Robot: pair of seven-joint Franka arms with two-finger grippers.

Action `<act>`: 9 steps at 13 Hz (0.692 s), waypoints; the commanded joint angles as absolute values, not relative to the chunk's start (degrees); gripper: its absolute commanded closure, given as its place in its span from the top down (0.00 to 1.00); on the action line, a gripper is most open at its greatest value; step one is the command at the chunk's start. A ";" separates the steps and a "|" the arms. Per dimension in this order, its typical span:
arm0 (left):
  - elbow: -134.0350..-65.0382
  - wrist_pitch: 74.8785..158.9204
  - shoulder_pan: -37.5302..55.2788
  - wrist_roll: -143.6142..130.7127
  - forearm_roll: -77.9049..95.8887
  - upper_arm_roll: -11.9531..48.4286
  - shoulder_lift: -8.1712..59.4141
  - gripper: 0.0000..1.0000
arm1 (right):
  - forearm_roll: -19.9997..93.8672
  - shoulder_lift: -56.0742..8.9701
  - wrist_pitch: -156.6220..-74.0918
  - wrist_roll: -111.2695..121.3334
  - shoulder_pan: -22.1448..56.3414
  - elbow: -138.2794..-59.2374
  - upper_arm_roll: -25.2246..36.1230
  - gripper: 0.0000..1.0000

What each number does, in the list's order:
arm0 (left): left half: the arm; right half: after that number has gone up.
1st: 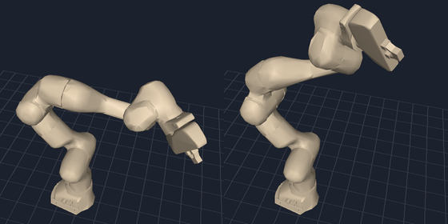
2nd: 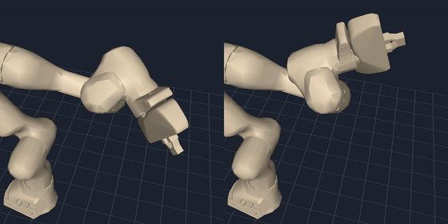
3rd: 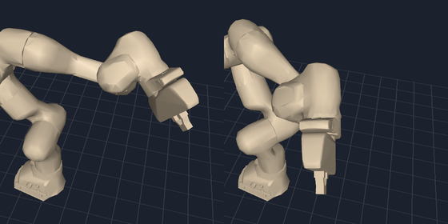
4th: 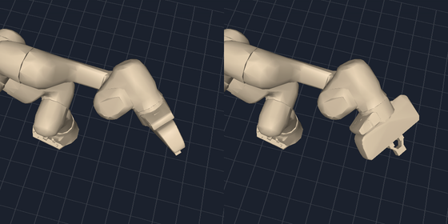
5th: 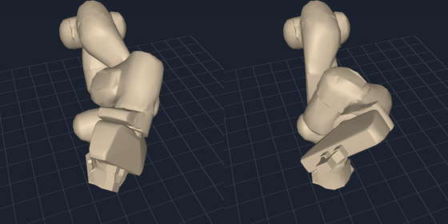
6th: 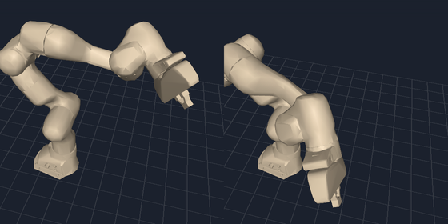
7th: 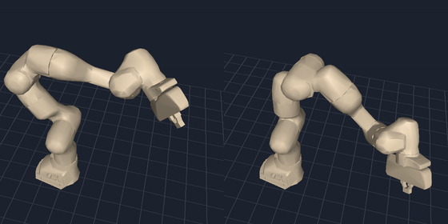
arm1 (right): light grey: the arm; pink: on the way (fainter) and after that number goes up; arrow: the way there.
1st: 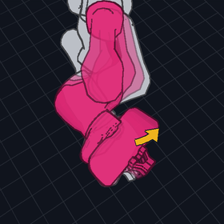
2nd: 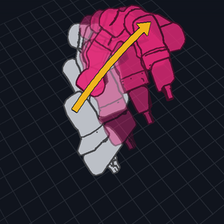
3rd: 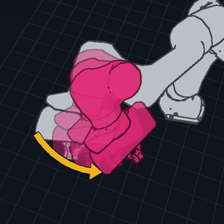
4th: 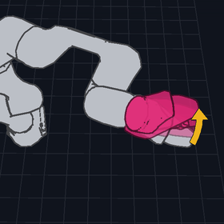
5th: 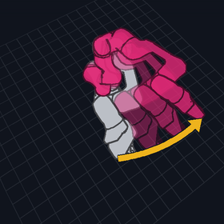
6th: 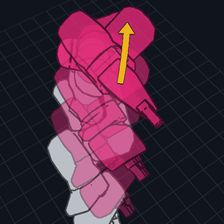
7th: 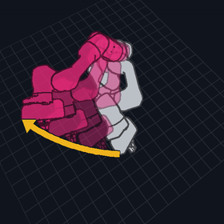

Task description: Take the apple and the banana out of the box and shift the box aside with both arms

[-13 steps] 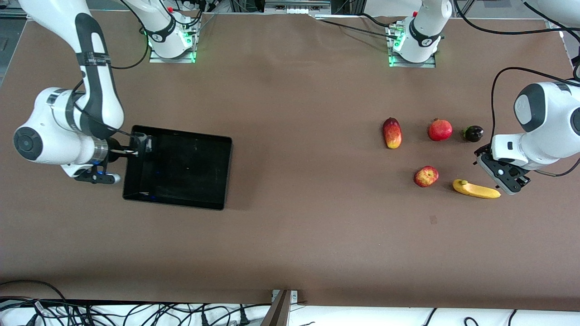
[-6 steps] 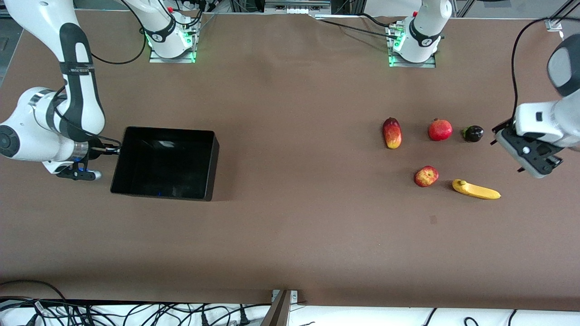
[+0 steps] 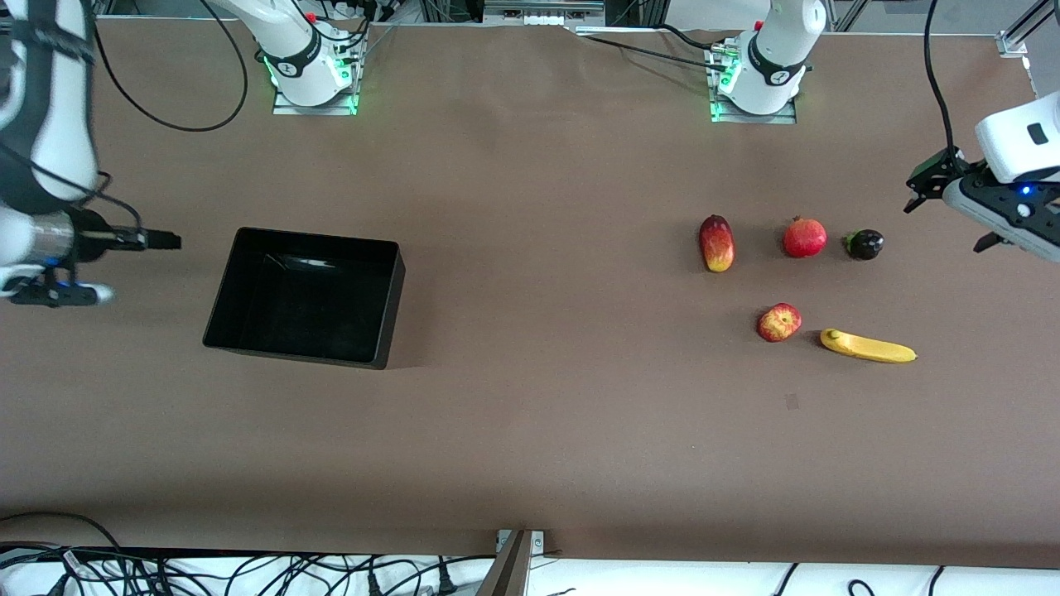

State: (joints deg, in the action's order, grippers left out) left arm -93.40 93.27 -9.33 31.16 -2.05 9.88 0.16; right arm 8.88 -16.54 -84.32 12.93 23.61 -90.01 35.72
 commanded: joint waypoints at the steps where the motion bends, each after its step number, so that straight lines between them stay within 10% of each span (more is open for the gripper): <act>1: -93.96 91.23 -7.04 20.00 -0.79 7.92 -1.23 1.00 | 8.09 -17.75 -79.71 13.71 23.82 -82.02 35.33 1.00; 6: -93.43 89.75 -3.34 16.00 4.22 1.41 -0.79 1.00 | 7.82 -18.38 -82.61 13.53 22.42 -78.23 34.72 1.00; 9: -93.25 88.68 -3.34 11.79 4.22 2.02 -0.97 1.00 | 2.59 -11.71 -82.26 12.48 10.68 -81.72 17.30 1.00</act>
State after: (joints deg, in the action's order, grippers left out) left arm -93.44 89.69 -3.74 14.68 3.17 1.81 -0.51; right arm 6.92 -16.54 -82.65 12.98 18.55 -79.54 28.47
